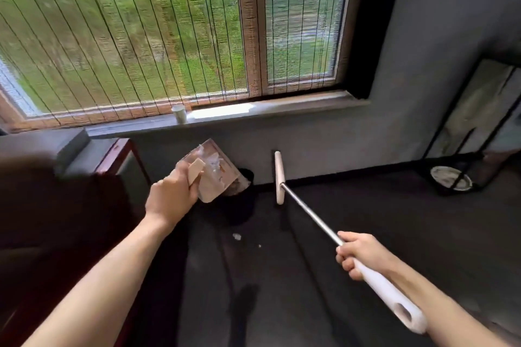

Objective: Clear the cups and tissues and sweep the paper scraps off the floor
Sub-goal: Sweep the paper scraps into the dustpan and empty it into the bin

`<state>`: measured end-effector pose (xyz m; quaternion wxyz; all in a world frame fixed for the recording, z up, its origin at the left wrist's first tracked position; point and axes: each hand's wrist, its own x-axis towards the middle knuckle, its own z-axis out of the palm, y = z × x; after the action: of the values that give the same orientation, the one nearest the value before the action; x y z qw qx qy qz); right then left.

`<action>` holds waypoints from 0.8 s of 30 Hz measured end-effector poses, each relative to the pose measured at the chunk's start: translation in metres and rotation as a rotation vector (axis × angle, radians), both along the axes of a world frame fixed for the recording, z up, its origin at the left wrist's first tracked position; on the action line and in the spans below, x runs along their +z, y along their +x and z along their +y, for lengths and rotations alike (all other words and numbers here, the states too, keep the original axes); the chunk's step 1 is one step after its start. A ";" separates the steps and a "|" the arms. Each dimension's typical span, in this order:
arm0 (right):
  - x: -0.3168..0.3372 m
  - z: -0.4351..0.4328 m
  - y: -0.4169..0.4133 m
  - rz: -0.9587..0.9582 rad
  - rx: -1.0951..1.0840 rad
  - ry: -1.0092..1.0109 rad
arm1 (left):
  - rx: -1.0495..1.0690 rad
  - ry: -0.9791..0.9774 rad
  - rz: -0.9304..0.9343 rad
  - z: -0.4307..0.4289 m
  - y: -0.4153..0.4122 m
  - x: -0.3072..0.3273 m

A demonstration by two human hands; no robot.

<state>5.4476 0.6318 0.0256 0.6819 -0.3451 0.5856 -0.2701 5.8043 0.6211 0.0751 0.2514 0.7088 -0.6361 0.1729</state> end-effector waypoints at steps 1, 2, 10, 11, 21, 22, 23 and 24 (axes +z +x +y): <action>-0.002 -0.004 0.006 -0.016 -0.021 0.015 | -0.028 0.011 -0.040 -0.010 0.006 -0.001; -0.004 -0.006 0.012 -0.035 -0.037 0.032 | -0.060 0.015 -0.091 -0.021 0.011 -0.002; -0.013 -0.037 0.032 -0.055 -0.099 0.106 | -0.339 0.093 -0.341 -0.098 0.023 -0.037; -0.012 -0.047 0.034 -0.056 -0.104 0.106 | -0.384 0.109 -0.343 -0.105 0.022 -0.046; 0.007 -0.126 0.060 -0.013 -0.113 0.041 | -0.410 0.546 -0.483 -0.156 0.004 -0.095; 0.009 -0.130 0.061 -0.022 -0.125 0.039 | -0.441 0.504 -0.529 -0.159 0.001 -0.095; 0.008 -0.135 0.060 -0.039 -0.127 0.040 | -0.459 0.440 -0.552 -0.162 -0.001 -0.093; 0.010 -0.138 0.060 -0.049 -0.134 0.036 | -0.468 0.393 -0.559 -0.166 -0.003 -0.090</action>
<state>5.5073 0.4943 0.0359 0.6826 -0.2859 0.5952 -0.3131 5.8015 0.4554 -0.0151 -0.0388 0.5053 -0.8447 0.1721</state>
